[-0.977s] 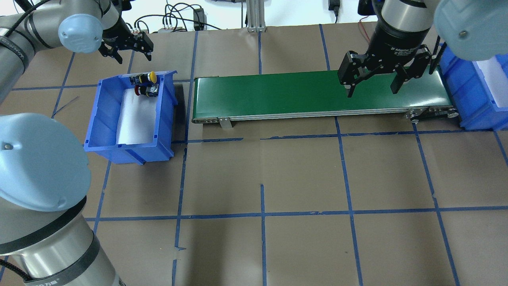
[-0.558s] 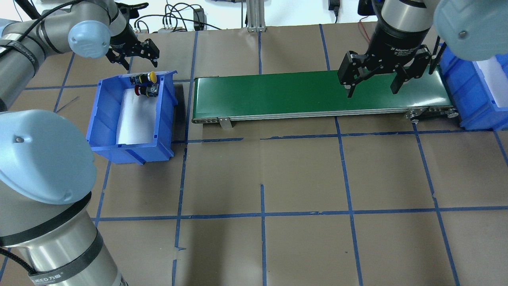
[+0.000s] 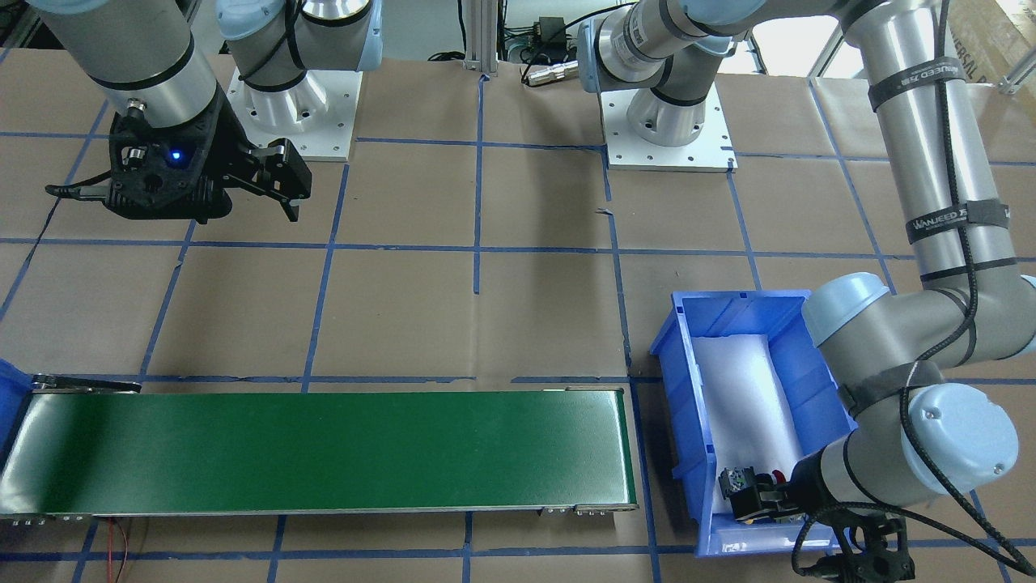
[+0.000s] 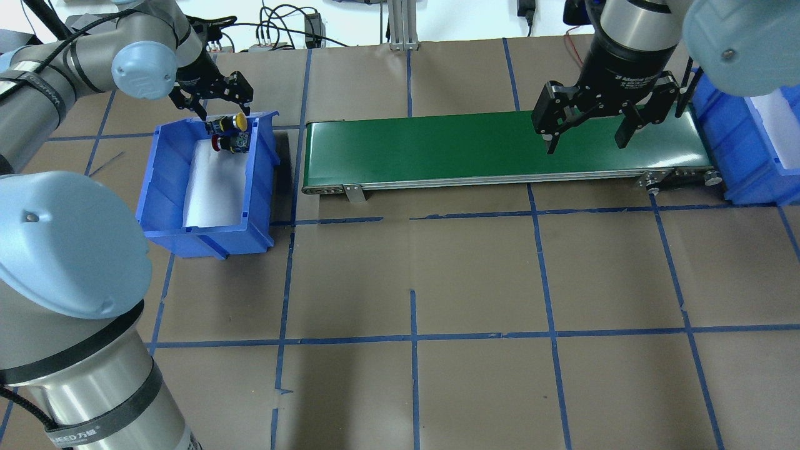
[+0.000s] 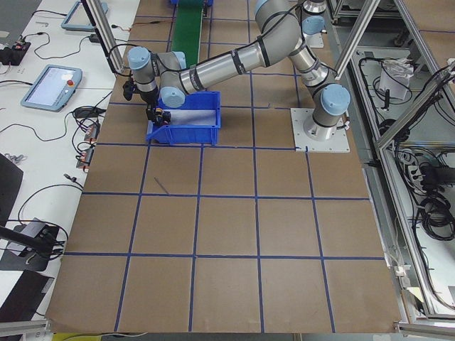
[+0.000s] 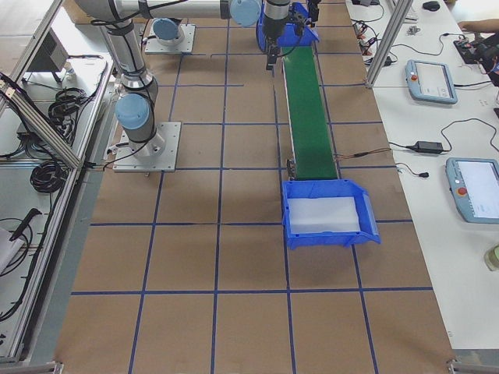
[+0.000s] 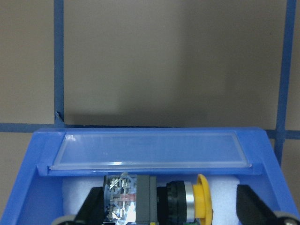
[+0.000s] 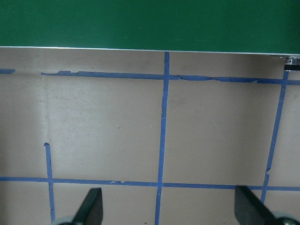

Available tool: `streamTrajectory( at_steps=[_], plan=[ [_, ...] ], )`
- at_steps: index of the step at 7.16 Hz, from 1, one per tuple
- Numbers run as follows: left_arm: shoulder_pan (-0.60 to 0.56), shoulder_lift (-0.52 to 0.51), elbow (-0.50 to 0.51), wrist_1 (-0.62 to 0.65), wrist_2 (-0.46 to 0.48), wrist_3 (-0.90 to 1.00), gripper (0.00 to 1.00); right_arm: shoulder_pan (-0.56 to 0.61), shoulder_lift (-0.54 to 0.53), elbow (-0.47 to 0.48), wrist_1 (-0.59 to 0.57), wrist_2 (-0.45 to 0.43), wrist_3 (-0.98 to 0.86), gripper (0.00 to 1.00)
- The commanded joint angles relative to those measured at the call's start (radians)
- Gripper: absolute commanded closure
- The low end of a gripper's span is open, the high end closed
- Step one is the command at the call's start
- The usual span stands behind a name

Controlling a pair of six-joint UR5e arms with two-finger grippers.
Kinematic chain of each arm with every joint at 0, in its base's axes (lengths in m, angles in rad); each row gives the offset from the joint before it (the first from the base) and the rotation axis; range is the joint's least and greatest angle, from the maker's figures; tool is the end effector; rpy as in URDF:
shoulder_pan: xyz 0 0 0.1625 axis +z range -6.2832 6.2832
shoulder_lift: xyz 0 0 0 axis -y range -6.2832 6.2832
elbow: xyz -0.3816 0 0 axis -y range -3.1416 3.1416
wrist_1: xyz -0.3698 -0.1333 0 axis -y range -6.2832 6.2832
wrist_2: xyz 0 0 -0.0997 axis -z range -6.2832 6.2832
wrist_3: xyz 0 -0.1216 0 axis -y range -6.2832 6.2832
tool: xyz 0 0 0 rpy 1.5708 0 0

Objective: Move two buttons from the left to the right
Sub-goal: 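Grasp the yellow-capped push button with the left gripper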

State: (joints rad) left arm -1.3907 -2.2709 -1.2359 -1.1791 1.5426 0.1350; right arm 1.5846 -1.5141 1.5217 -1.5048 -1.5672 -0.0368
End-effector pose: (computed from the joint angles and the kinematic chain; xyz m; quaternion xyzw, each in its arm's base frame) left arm -0.0102 -0.7074 0.2034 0.0224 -0.9996 0.0153 0.0118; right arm 0.1404 -0.4800 0.4121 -0.0252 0.9990 0.0368 0.0022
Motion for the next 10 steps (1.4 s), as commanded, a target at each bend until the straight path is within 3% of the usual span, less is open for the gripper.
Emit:
streamTrajectory(
  at_steps=[1, 10],
  plan=[
    [0.001, 0.001, 0.001, -0.001, 0.001, 0.000, 0.00, 0.000, 0.000, 0.000, 0.000, -0.001, 0.000, 0.00],
    [0.012, -0.001, -0.010, -0.004, 0.010, 0.014, 0.00, 0.000, 0.000, 0.000, 0.000, -0.001, 0.000, 0.00]
  ],
)
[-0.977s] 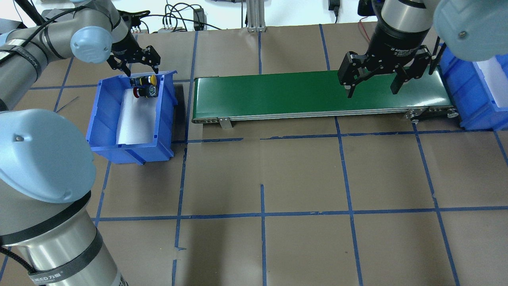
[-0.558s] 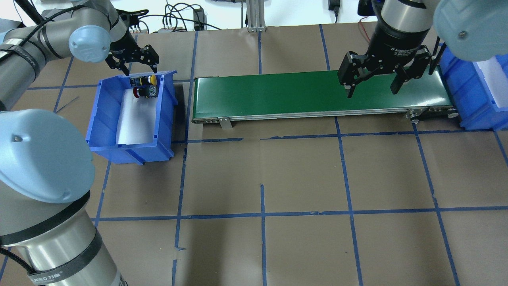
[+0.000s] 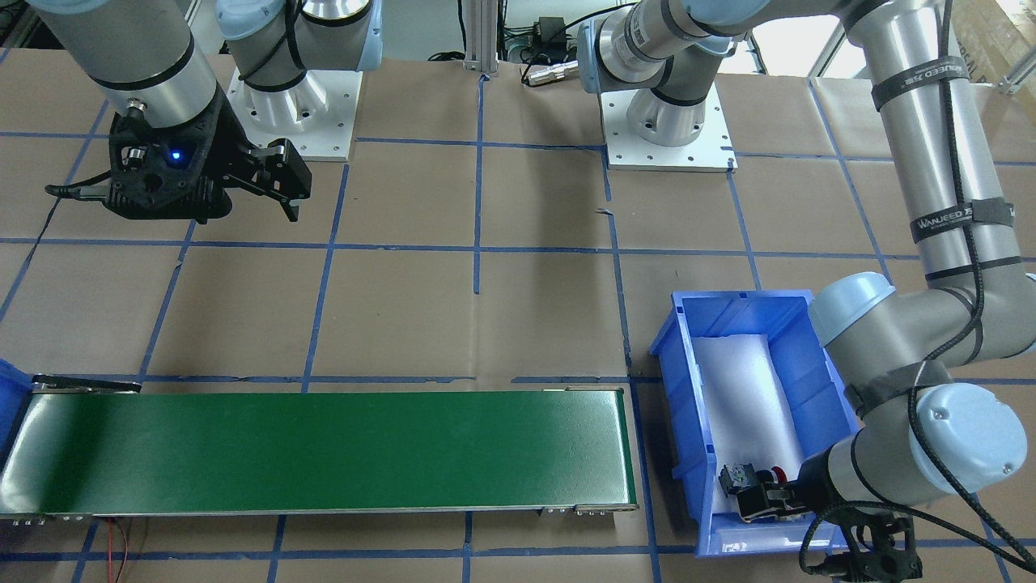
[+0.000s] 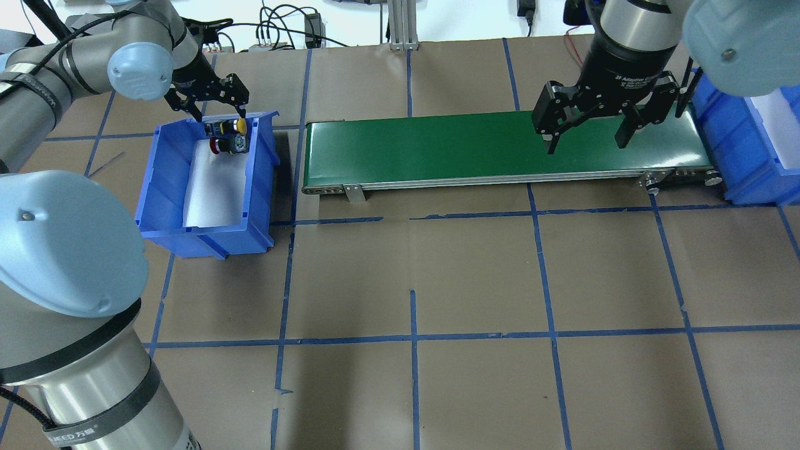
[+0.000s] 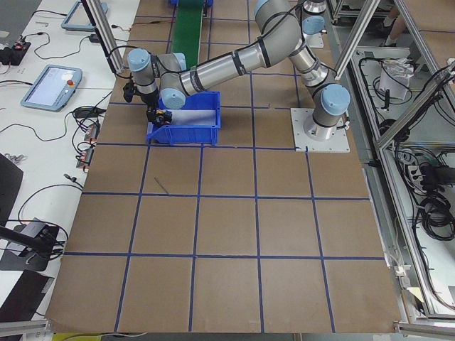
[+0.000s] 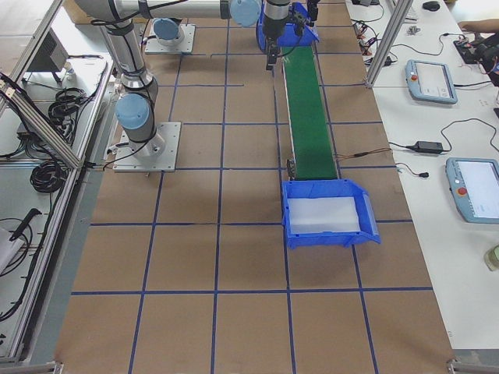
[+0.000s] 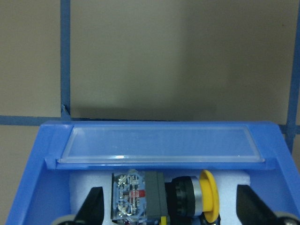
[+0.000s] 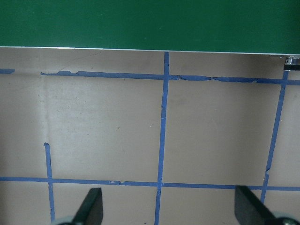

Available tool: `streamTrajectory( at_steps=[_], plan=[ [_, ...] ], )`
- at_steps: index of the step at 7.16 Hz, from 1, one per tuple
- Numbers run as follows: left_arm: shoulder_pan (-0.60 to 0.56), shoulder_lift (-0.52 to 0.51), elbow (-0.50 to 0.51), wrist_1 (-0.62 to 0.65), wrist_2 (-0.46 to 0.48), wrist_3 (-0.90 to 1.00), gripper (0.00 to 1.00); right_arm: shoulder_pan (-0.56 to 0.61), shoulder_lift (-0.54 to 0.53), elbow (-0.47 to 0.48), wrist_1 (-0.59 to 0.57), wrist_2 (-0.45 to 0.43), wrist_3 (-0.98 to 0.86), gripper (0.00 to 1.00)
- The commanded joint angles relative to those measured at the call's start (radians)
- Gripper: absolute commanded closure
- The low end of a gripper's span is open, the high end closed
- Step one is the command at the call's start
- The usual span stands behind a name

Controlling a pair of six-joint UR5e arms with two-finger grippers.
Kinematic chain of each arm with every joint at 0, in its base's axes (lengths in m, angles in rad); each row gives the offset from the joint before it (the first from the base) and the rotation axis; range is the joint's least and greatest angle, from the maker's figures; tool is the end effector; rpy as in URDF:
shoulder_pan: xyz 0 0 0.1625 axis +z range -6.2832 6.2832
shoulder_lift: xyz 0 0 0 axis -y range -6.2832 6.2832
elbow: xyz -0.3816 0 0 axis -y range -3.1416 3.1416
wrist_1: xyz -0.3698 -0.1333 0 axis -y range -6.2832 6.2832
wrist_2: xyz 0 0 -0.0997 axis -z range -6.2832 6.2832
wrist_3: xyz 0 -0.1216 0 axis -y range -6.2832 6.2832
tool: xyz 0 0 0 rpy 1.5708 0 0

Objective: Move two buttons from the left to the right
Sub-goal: 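Grasp the yellow-capped push button with the left gripper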

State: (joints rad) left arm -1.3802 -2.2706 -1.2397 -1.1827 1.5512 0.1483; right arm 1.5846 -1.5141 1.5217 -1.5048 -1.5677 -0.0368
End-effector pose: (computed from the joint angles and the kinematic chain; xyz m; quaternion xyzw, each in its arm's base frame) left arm -0.0020 -0.7059 0.2015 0.0210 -0.9997 0.0112 0.0080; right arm 0.1403 -0.4800 0.4121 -0.0252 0.9990 0.0368 0.0020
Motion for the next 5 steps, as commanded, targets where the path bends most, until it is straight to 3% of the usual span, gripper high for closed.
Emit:
streamTrajectory(
  at_steps=[1, 5],
  plan=[
    [0.001, -0.001, -0.007, 0.000, 0.001, 0.000, 0.00, 0.000, 0.000, 0.000, 0.000, 0.000, 0.000, 0.00],
    [0.000, -0.021, -0.007, 0.003, -0.005, 0.000, 0.00, 0.000, 0.000, 0.000, 0.000, 0.000, 0.000, 0.00]
  ],
)
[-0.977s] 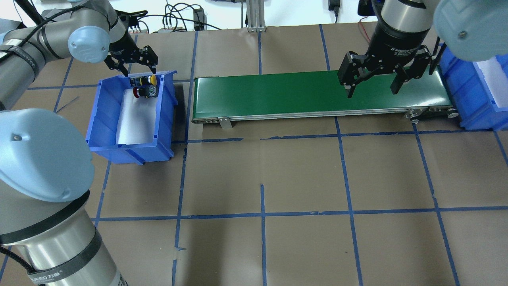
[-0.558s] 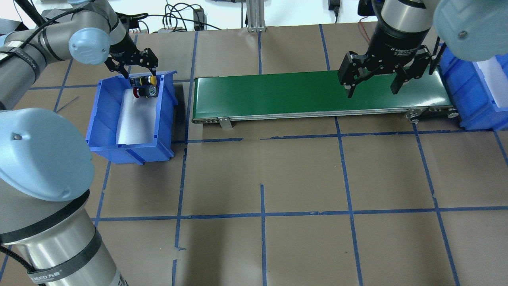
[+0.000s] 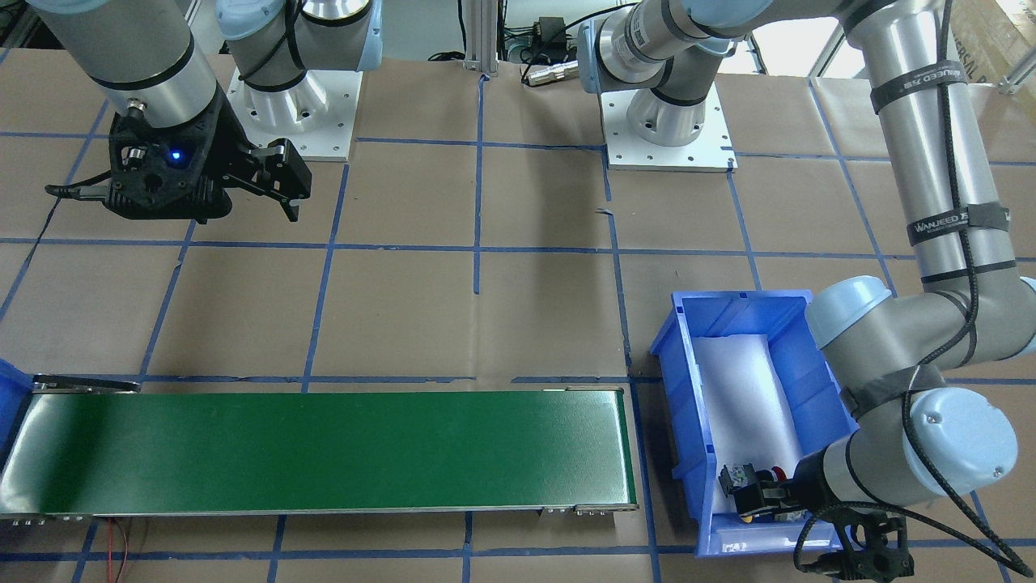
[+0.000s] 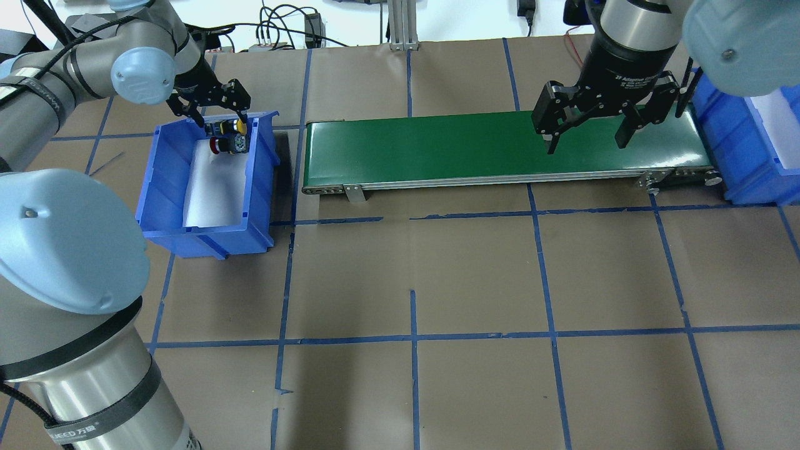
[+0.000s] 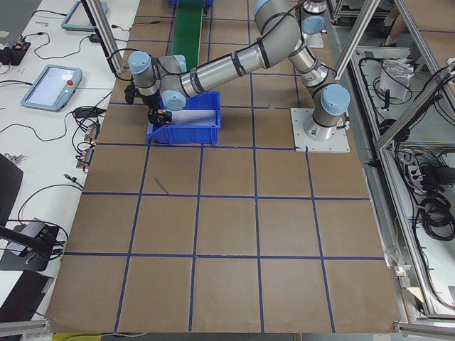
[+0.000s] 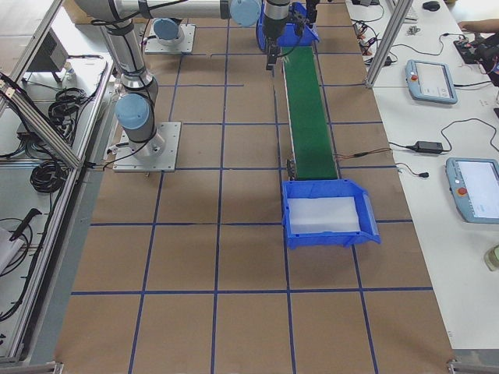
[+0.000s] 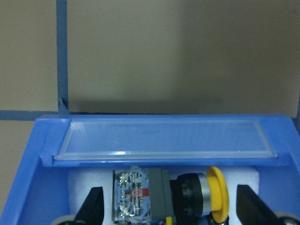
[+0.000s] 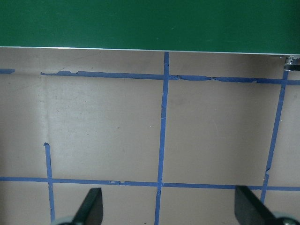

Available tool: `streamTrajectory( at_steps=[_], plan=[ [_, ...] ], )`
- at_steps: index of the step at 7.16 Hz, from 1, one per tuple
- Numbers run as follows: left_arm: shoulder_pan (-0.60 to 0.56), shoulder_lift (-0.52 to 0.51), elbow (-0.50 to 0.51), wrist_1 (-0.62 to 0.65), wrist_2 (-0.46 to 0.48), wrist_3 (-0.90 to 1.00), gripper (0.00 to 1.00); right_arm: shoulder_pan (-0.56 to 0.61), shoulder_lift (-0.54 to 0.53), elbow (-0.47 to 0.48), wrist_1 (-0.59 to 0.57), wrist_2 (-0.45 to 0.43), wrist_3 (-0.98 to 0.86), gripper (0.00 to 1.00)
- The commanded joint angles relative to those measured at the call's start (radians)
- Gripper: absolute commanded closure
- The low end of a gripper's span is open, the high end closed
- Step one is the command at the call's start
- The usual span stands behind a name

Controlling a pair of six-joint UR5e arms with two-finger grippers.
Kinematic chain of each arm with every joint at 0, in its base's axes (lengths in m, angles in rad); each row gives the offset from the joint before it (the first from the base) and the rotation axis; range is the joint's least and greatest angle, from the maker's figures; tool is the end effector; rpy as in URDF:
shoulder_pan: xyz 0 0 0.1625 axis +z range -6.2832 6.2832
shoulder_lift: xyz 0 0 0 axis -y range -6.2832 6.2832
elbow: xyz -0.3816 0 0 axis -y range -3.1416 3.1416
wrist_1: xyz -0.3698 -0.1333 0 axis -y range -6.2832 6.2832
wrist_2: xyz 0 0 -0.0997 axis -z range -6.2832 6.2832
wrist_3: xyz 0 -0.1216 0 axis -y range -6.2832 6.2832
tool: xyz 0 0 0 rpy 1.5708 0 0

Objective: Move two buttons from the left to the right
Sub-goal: 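Grasp the yellow-capped push button with the left gripper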

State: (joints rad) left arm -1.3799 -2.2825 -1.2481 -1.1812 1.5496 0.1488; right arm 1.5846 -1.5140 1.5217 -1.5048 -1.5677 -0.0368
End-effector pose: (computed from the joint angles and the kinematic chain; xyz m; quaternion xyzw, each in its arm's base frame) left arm -0.0023 -0.7044 0.1897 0.0210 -0.9997 0.0021 0.0104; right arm 0.1403 -0.4800 0.4120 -0.0252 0.9990 0.0368 0.0020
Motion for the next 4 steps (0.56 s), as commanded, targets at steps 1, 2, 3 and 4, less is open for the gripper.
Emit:
streamTrajectory(
  at_steps=[1, 2, 3, 4],
  plan=[
    [-0.001, -0.009, 0.001, 0.002, -0.003, 0.000, 0.00, 0.000, 0.000, 0.000, 0.000, 0.000, 0.000, 0.00],
    [-0.001, -0.009, 0.002, 0.002, 0.003, 0.000, 0.15, 0.000, 0.000, 0.000, 0.000, 0.000, 0.000, 0.00],
    [-0.001, -0.008, 0.004, 0.002, 0.007, 0.000, 0.39, 0.000, 0.000, 0.000, 0.000, 0.000, 0.000, 0.00],
    [-0.002, 0.001, 0.010, 0.002, 0.010, -0.002, 0.43, 0.000, 0.000, 0.000, 0.000, 0.000, 0.000, 0.00]
  ],
)
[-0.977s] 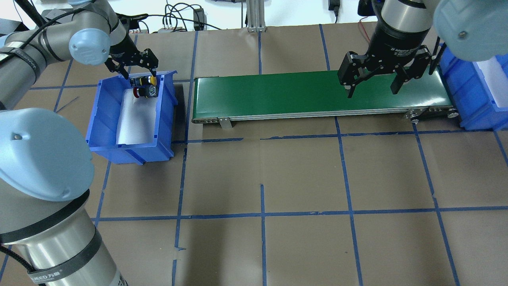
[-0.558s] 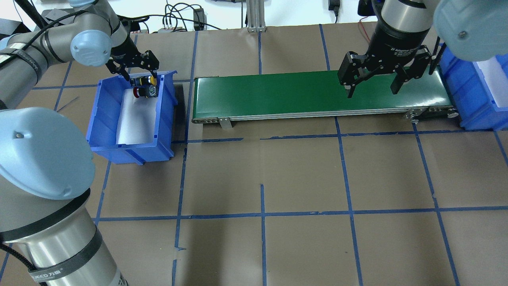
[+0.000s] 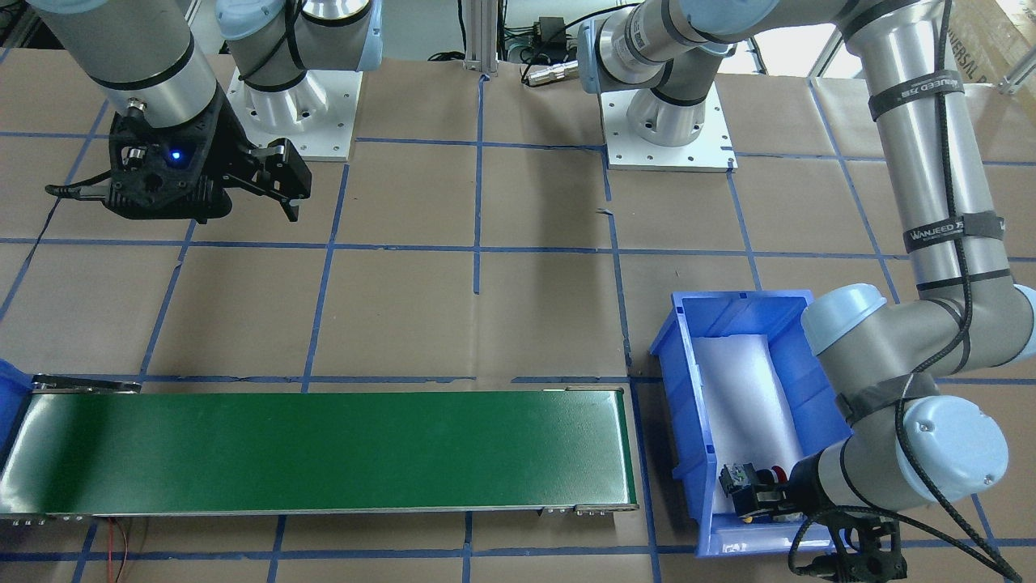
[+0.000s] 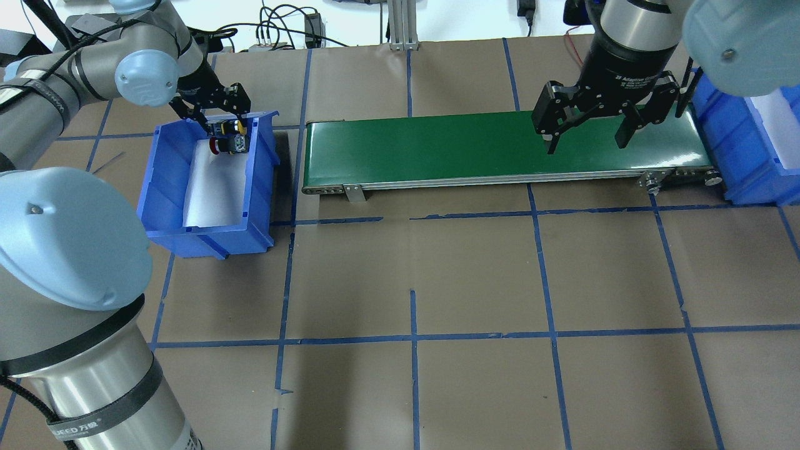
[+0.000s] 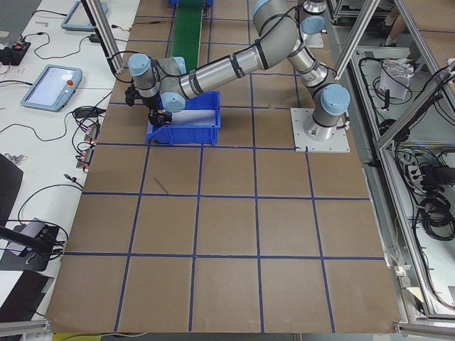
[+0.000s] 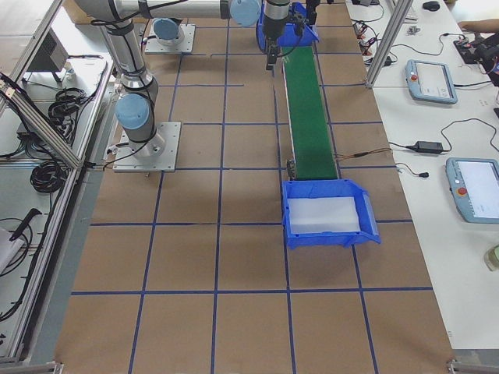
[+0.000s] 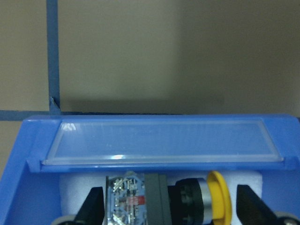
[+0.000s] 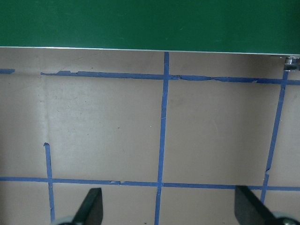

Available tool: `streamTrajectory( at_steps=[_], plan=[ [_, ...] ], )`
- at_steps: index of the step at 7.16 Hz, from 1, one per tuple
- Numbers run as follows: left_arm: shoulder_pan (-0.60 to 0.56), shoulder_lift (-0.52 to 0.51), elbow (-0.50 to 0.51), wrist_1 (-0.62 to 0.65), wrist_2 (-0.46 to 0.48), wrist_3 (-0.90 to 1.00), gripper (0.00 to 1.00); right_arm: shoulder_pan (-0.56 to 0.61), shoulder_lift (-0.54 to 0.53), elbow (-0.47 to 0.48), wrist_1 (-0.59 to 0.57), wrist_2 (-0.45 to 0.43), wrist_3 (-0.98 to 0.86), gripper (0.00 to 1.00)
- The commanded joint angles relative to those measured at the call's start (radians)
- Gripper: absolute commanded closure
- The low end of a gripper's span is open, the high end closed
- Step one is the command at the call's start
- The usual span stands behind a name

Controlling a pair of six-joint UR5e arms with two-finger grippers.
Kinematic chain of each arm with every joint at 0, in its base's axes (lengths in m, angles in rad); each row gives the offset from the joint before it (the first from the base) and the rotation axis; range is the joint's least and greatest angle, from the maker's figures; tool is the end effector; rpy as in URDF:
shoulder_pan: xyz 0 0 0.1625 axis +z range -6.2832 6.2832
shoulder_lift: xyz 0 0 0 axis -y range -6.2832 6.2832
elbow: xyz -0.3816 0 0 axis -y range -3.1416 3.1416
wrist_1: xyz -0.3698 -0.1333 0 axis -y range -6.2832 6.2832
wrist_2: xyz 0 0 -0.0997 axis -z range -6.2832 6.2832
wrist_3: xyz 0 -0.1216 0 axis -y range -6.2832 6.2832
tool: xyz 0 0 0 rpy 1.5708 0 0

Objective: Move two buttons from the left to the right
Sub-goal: 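Grasp the yellow-capped push button with the left gripper, then lift the yellow button and place it on the conveyor's near end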

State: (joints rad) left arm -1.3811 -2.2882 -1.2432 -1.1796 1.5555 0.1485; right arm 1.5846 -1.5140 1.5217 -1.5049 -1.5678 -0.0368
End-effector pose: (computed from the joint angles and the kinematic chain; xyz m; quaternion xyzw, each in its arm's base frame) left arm -0.0021 -0.7059 0.1881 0.0206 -0.9998 0.0020 0.0074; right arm 0.1403 -0.4800 0.4120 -0.0252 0.9990 0.0368 0.0019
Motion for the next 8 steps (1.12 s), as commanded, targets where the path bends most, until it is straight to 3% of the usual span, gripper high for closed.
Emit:
streamTrajectory(
  at_steps=[1, 5, 8],
  plan=[
    [-0.006, 0.032, 0.017, -0.015, 0.006, -0.001, 0.43, 0.000, -0.002, 0.000, 0.000, 0.000, 0.000, 0.00],
    [-0.054, 0.223, 0.021, -0.132, 0.012, -0.108, 0.43, 0.000, -0.002, 0.000, 0.000, 0.000, 0.000, 0.00],
    [-0.268, 0.238, 0.030, -0.120, 0.037, -0.283, 0.43, 0.000, 0.000, 0.000, 0.000, 0.000, 0.000, 0.00]
  ],
)
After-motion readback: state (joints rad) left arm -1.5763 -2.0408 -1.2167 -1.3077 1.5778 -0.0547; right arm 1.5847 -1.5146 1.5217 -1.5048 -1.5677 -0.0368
